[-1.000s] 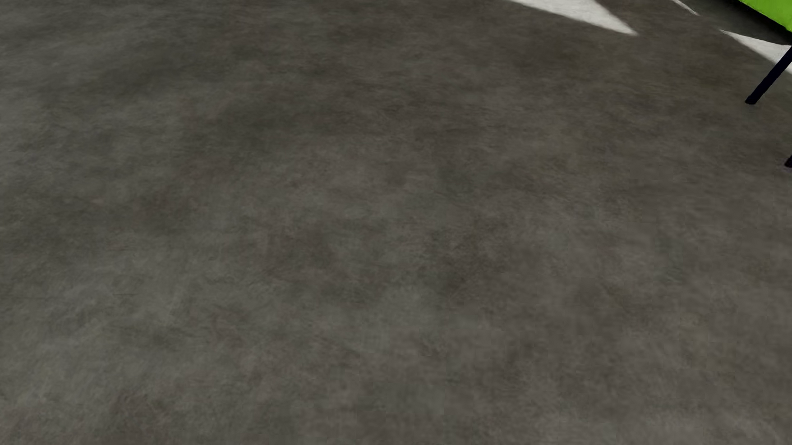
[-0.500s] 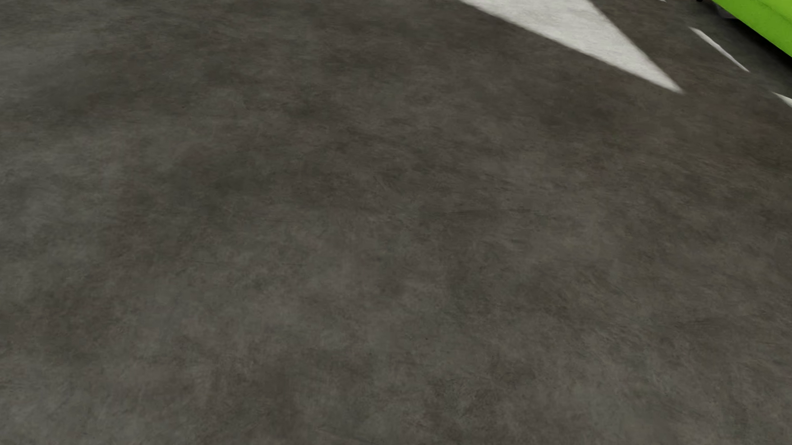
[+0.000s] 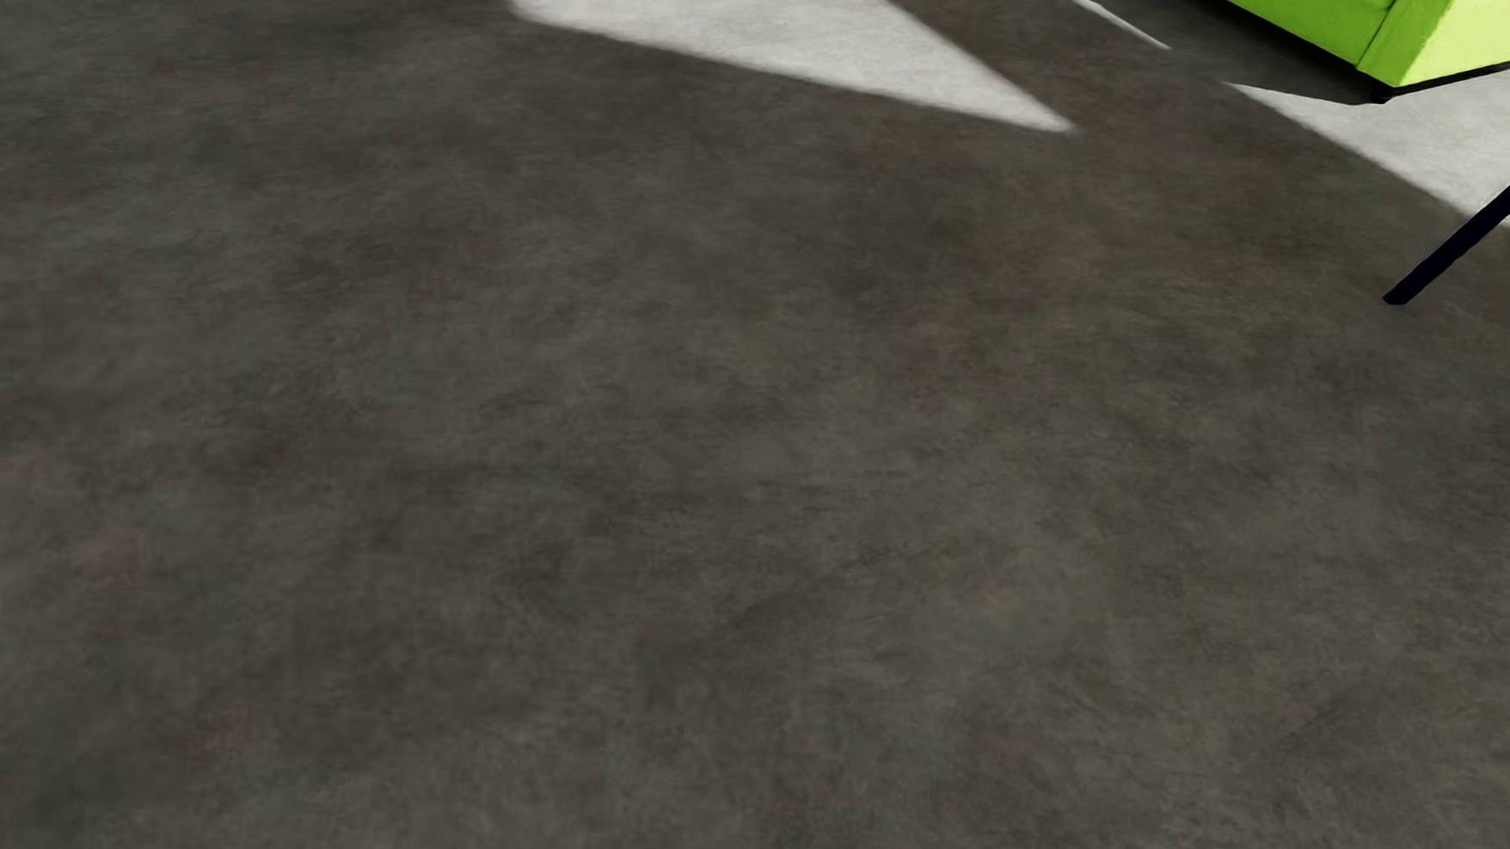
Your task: Go to the lime sofa
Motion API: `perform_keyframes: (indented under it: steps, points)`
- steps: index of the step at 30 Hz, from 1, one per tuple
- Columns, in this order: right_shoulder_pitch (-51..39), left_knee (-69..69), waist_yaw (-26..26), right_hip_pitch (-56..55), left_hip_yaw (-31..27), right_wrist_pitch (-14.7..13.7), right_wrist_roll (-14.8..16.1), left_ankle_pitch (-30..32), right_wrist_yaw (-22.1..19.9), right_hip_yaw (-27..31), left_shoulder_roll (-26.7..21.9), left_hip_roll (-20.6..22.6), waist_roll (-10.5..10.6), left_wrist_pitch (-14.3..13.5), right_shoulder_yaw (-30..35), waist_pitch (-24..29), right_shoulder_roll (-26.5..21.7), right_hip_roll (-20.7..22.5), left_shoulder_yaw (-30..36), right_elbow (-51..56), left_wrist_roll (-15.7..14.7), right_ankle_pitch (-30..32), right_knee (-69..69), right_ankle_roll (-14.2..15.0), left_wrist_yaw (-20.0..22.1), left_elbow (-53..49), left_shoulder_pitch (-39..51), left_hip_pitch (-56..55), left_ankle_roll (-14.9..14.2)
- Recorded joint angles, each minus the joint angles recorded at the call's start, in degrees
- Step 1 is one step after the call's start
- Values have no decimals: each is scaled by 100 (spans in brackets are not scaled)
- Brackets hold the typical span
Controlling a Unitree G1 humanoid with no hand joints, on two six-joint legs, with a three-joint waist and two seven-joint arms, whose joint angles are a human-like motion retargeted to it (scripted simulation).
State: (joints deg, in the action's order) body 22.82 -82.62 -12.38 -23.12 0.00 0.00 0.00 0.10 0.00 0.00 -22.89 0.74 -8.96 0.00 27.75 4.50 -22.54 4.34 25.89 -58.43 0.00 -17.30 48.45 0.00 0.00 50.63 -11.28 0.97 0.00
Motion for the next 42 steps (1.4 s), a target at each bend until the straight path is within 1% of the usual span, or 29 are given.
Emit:
perform_keyframes:
  steps: [2,4,6,7,9,10,11,12,13,14,16,17,18,21,23,25,26,27,29,31,32,33,35,36,37,38,39,40,42]
  points:
    - [-160,-484,706,1324,0,0,0,35,0,0,25,224,-264,0,-206,28,93,191,325,863,0,395,-843,0,0,414,-399,-1241,0]
    - [-387,1230,1460,2392,0,0,0,938,0,0,50,424,-419,0,-343,-13,168,85,616,1498,0,826,-1595,0,0,519,-805,-2253,0]
    - [-649,3685,1941,3297,0,0,0,1625,0,0,147,304,-374,0,-389,-56,123,-222,625,2109,0,1139,-2047,0,0,481,-1181,-2843,0]
    - [-756,4737,1971,3735,0,0,0,907,0,0,193,188,-245,0,-405,-106,26,-354,673,2454,0,1361,-2105,0,0,381,-1325,-3013,0]
    - [-813,5671,2227,4058,0,0,0,-1422,0,0,299,-88,-115,0,-609,-236,-114,-757,619,3077,0,1901,-2039,0,0,465,-1320,-3455,0]
    - [-822,5591,2412,4273,0,0,0,-1578,0,0,268,-132,-125,0,-692,-187,-107,-1013,548,3148,0,2422,-1936,0,0,416,-1307,-3563,0]
    - [-767,5354,2442,4414,0,0,0,-887,0,0,219,-42,-170,0,-721,-243,-43,-1160,532,2999,0,3016,-1790,0,0,474,-1244,-3742,0]
    - [-646,4996,2332,4326,0,0,0,329,0,0,171,173,-246,0,-741,-398,34,-1301,527,2731,0,3871,-1381,0,0,540,-1147,-3960,0]
    - [-550,4360,2150,3945,0,0,0,1140,0,0,146,423,-345,0,-712,-512,134,-1391,477,2278,0,4673,-594,0,0,648,-1036,-4119,0]
    - [-530,3816,1975,3471,0,0,0,1135,0,0,77,699,-431,0,-611,-352,195,-1437,478,1827,0,4474,542,0,0,699,-850,-3860,0]
    - [-601,4129,1550,2170,0,0,0,705,0,0,-23,1091,-355,0,-215,-28,207,-1276,338,1114,0,1680,2699,0,0,653,-369,-2461,0]
    - [-489,4484,1237,1441,0,0,0,309,0,0,-71,1090,-191,0,-150,-26,162,-1125,362,949,0,644,3062,0,0,567,-145,-1747,0]
    - [-374,4930,869,1086,0,0,0,-130,0,0,-238,990,-42,0,-27,149,71,-991,404,813,0,118,2740,0,0,69,-80,-790,0]
    - [-12,5892,-49,-110,0,0,0,-1514,0,0,-367,673,253,0,-285,150,-132,-1035,-68,524,0,171,192,0,0,-494,554,1008,0]
    - [87,5988,-482,-516,0,0,0,-2050,0,0,-482,612,232,0,-407,-11,-186,-1257,-245,318,0,453,-1917,0,0,-864,1069,1619,0]
    - [220,5766,-859,-876,0,0,0,-1918,0,0,-505,253,331,0,-522,13,-227,-1445,-481,166,0,316,-1768,0,0,-1196,1248,2181,0]
    - [283,5389,-972,-927,0,0,0,-1463,0,0,-421,54,414,0,-518,11,-216,-1390,-590,10,0,424,-1168,0,0,-1296,1168,2373,0]
    - [322,4656,-991,-1096,0,0,0,-578,0,0,-273,-80,558,0,-500,-136,-190,-1294,-658,-170,0,805,-516,0,0,-1293,1005,2200,0]
    - [210,2182,-586,-515,0,0,0,1401,0,0,-39,-272,816,0,-434,56,-118,-672,-554,-378,0,694,218,0,0,-1066,574,1431,0]
    - [71,205,-39,569,0,0,0,558,0,0,142,-48,778,0,-511,210,31,-373,84,14,0,366,-150,0,0,-498,414,114,0]
    - [15,160,322,1149,0,0,0,370,0,0,312,271,584,0,-640,168,139,-461,-164,396,0,356,-552,0,0,-266,115,-591,0]
    - [-27,757,721,1792,0,0,0,578,0,0,330,402,497,0,-761,190,179,-443,22,834,0,357,-1006,0,0,-48,-148,-1116,0]
    - [-227,3196,1420,2853,0,0,0,1461,0,0,299,566,322,0,-846,173,172,-636,406,1786,0,311,-1668,0,0,329,-652,-1907,0]
    - [-460,4423,1674,3184,0,0,0,1171,0,0,292,462,352,0,-877,133,124,-676,462,2216,0,204,-1805,0,0,497,-840,-2215,0]
    - [-743,5386,1877,3494,0,0,0,-293,0,0,190,380,399,0,-856,100,33,-682,1146,2503,0,14,-1905,0,0,701,-903,-2380,0]
    - [-934,5583,2110,3789,0,0,0,-1831,0,0,138,244,428,0,-965,66,-16,-756,1340,2796,0,-201,-1868,0,0,759,-1092,-2573,0]
    - [-1100,5514,2349,4040,0,0,0,-2261,0,0,93,41,459,0,-1111,77,-29,-798,1497,2949,0,-332,-1832,0,0,810,-1243,-2782,0]
    - [-1131,5522,2494,4398,0,0,0,-1700,0,0,81,50,395,0,-1300,149,14,-931,1637,3033,0,-175,-1764,0,0,961,-1357,-2938,0]
    - [-948,4983,2564,4321,0,0,0,984,0,0,134,371,187,0,-1516,-95,133,-1273,1538,2886,0,1207,-911,0,0,1177,-1535,-3281,0]
